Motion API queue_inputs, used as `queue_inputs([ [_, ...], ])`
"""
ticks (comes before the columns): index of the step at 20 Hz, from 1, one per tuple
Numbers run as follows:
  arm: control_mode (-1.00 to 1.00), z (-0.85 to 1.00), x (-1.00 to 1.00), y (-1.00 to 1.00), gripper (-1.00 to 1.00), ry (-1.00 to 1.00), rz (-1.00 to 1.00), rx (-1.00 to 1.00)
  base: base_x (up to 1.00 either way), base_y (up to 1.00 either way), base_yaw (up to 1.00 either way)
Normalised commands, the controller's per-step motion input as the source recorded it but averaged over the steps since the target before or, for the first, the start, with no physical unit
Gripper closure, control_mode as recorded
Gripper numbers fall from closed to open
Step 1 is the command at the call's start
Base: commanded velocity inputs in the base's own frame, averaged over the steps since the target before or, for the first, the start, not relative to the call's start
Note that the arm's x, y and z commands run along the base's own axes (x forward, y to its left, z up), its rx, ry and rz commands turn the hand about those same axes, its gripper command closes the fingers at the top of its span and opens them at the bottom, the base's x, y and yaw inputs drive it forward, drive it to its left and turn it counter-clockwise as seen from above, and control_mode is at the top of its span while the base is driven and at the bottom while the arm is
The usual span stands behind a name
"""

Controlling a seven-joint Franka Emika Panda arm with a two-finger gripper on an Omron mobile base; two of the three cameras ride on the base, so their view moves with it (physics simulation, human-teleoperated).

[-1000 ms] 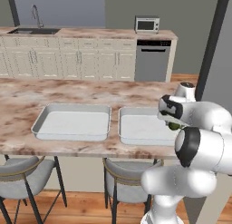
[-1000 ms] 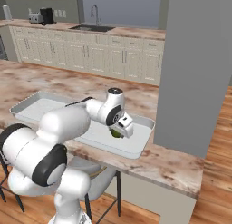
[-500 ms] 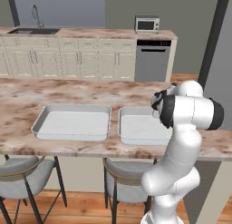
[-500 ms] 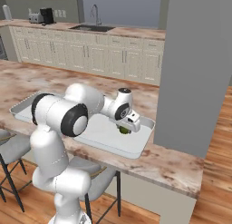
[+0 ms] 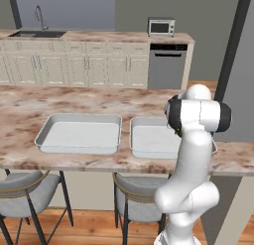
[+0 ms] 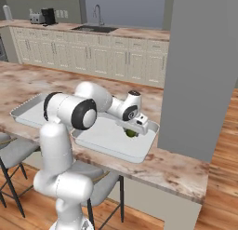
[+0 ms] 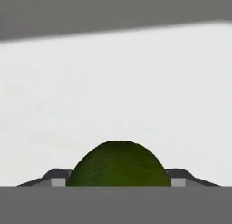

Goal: Place the cold items (mango and lime) from the fridge in one tupperware on the dining counter. Place the warm items (kebab skewer and hot dog) in the stove area in another tupperware.

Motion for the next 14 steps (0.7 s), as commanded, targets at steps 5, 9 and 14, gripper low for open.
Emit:
queue_inputs([
  [5, -1.0, 0.06, -0.33, 0.05, -1.0, -0.13, 0.0, -0.02, 0.0, 0.0, 0.0],
  [9, -1.0, 0.27, -0.33, 0.01, -1.0, -0.26, 0.0, 0.0, 0.0, 0.0, 0.0],
  [14, -1.0, 0.36, -0.39, 0.08, -1.0, -0.3, 0.0, 0.0, 0.0, 0.0, 0.0],
])
